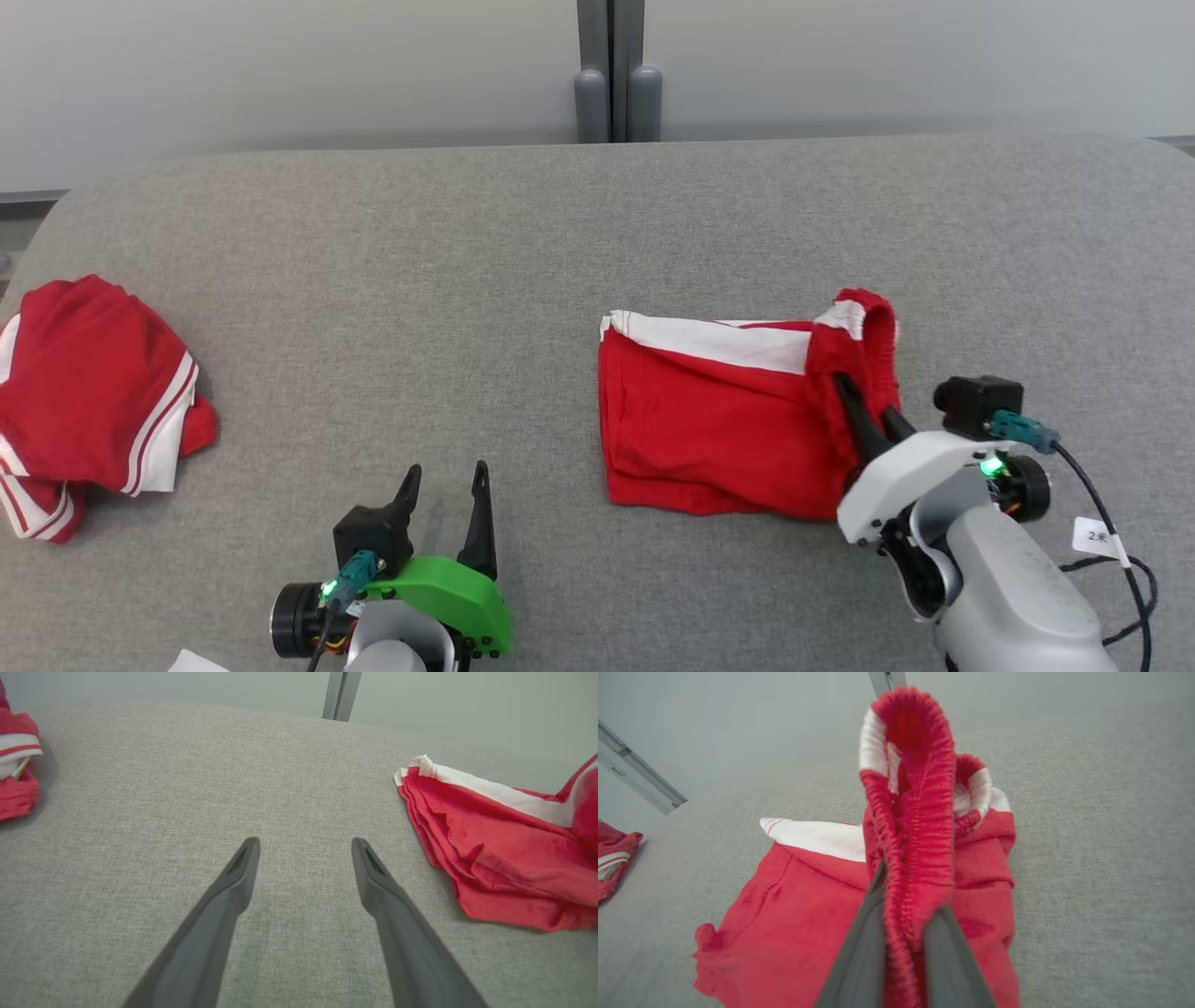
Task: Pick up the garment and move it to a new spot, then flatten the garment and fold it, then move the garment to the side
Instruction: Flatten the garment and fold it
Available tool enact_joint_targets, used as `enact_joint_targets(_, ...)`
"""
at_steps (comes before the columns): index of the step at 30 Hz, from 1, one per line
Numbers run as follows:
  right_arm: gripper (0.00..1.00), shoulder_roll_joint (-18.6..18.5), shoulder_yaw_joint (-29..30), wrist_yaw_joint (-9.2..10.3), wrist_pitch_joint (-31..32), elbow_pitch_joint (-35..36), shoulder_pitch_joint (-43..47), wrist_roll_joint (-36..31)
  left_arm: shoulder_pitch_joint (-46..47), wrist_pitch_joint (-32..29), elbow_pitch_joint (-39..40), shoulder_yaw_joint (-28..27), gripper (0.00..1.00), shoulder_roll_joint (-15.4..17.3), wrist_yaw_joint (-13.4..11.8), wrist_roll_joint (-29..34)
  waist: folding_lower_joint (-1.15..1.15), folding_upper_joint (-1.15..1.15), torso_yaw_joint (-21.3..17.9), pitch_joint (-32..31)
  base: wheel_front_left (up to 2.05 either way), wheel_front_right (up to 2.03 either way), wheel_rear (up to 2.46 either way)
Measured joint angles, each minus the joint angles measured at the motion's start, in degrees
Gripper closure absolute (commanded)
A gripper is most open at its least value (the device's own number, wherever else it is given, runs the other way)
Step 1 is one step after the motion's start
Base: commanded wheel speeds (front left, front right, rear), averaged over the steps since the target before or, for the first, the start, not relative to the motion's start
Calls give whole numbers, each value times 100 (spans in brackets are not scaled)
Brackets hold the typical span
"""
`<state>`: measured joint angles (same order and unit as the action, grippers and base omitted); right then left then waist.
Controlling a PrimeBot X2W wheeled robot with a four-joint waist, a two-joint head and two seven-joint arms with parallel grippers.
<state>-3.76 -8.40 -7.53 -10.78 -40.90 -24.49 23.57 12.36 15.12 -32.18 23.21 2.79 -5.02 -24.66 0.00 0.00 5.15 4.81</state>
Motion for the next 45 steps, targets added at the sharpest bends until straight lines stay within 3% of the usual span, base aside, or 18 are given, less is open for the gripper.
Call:
enact_joint_targets(5, 100, 78, -651, 0, 210, 410, -104, 469, -13, 0, -12, 57, 0, 0, -9, -5, 0, 0, 141, -4, 0, 0, 0)
enact_joint_targets(11, 100, 86, -1249, 0, 215, 360, -296, 661, -14, 0, -22, 156, 0, 0, -23, -44, 0, 0, 397, 32, 0, 0, 0)
enact_joint_targets(12, 90, 87, -1354, 0, 188, 321, -337, 691, -14, 0, -22, 174, 0, 0, -30, -49, 0, 0, 448, 41, 0, 0, 0)
enact_joint_targets(13, 70, 90, -1461, 0, 144, 268, -378, 720, -14, 1, -26, 190, 0, 0, -31, -49, 0, 0, 500, 50, 0, 0, 0)
enact_joint_targets(14, 39, 94, -1551, 0, 108, 220, -411, 721, -14, 0, -29, 193, 0, 0, -38, -53, 0, 0, 540, 57, 0, 0, 0)
enact_joint_targets(15, 0, 93, -1661, 1, 73, 162, -453, 727, -14, 0, -31, 205, 0, 0, -38, -53, 0, 0, 588, 64, 0, 0, 0)
enact_joint_targets(20, 0, 101, -2096, 0, -204, 75, -580, 853, -31, 0, -35, 163, 0, 0, -82, -47, 0, 0, 726, 76, 0, 0, 0)
enact_joint_targets(24, 0, 107, -2103, 0, -357, -22, -576, 776, -97, 0, 33, 59, 0, 1, -102, 82, 0, 0, 647, 55, 0, 0, 0)
enact_joint_targets(27, 0, 98, -1753, 0, -409, -109, -552, 353, -149, 0, 152, -58, 0, 1, -96, 300, 0, 0, 519, 22, 0, 0, 0)
enact_joint_targets(36, 0, 88, 103, 0, -422, 786, 383, -1223, -473, 1, 610, -472, 0, -1, 59, 1100, 0, 0, -9, -79, 0, 0, 0)
enact_joint_targets(45, 0, 91, 702, 0, -422, 1067, 1305, -1425, -950, 1, 976, -779, 0, 1, 186, 1405, 0, 0, -382, -272, 0, 0, 0)
